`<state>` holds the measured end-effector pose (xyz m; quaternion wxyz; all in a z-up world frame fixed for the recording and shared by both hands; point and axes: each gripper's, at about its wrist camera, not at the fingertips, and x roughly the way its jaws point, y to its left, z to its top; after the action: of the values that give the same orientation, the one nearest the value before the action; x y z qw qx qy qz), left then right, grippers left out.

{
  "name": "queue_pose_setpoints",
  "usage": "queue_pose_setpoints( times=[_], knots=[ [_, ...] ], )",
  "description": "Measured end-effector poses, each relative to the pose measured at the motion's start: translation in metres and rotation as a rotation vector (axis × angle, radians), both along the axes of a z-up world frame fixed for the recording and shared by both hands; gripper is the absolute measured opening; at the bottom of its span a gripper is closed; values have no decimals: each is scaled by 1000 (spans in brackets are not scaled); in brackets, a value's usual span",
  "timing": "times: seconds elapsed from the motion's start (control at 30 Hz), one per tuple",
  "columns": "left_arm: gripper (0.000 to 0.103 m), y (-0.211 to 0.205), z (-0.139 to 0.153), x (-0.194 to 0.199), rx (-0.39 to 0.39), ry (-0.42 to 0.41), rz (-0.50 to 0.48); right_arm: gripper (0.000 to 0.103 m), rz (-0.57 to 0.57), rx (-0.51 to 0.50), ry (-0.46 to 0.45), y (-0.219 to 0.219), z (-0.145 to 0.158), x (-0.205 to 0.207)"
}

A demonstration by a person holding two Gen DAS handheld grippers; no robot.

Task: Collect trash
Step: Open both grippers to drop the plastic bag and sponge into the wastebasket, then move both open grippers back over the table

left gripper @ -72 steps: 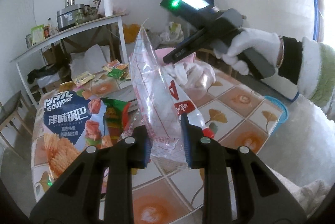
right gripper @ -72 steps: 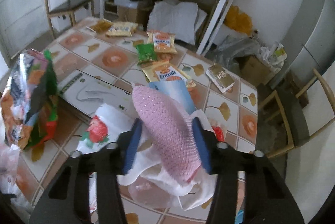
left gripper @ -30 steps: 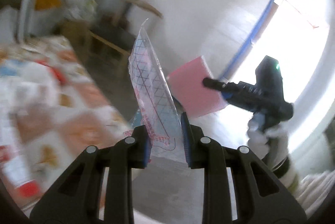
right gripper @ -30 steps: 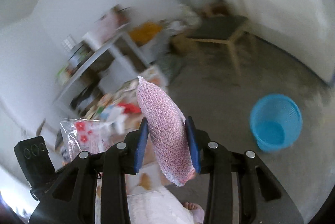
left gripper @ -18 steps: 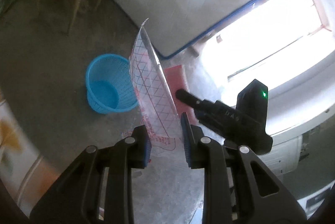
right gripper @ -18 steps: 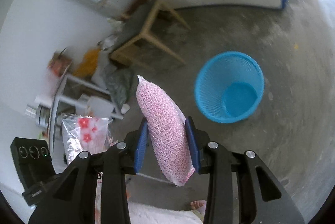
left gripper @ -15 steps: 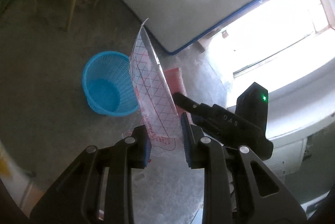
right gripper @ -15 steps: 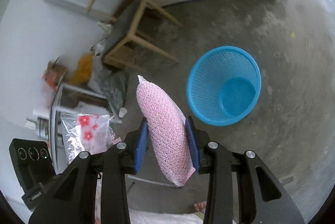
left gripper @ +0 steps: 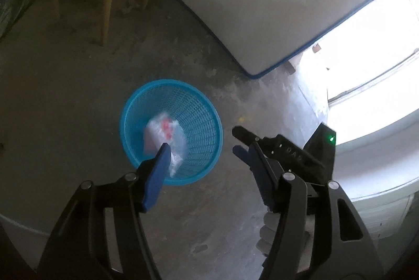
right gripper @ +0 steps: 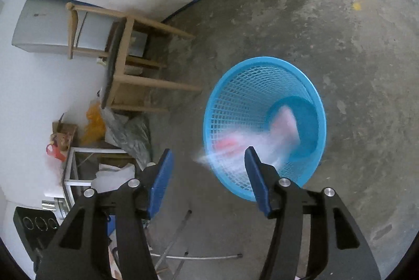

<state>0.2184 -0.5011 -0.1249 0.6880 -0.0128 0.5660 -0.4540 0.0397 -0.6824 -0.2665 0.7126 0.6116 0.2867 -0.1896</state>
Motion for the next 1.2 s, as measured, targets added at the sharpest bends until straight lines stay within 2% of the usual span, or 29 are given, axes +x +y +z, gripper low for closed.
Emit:
queue_pose_setpoints(
  times=[0.13, 0.27, 0.4, 0.53, 0.67, 0.87, 1.0, 1.1, 1.2],
  knots=[
    [58, 5, 22, -6, -45, -43, 2, 55, 30, -58, 1, 9, 14, -11],
    [59, 34, 54, -17, -102, -102, -9, 56, 87, -170, 3, 24, 51, -24],
    [65, 73, 86, -26, -185, -139, -19, 67, 154, -323, 5, 49, 99, -35],
    [68, 133, 124, -50, -264, -180, -18, 82, 227, -484, -18, 89, 146, -49],
    [73, 196, 159, -70, -317, -249, 18, 88, 301, -604, -55, 132, 190, -56],
    [76, 291, 182, -100, -319, -420, 127, 88, 451, -610, -193, 196, 242, -43],
    [76, 361, 178, -117, -261, -502, 252, 88, 561, -569, -300, 239, 262, -26],
    [76, 407, 173, -125, -213, -544, 345, 88, 646, -542, -337, 275, 269, -8],
    [76, 438, 164, -124, -181, -543, 440, 88, 737, -503, -359, 314, 273, 15]
  ],
)
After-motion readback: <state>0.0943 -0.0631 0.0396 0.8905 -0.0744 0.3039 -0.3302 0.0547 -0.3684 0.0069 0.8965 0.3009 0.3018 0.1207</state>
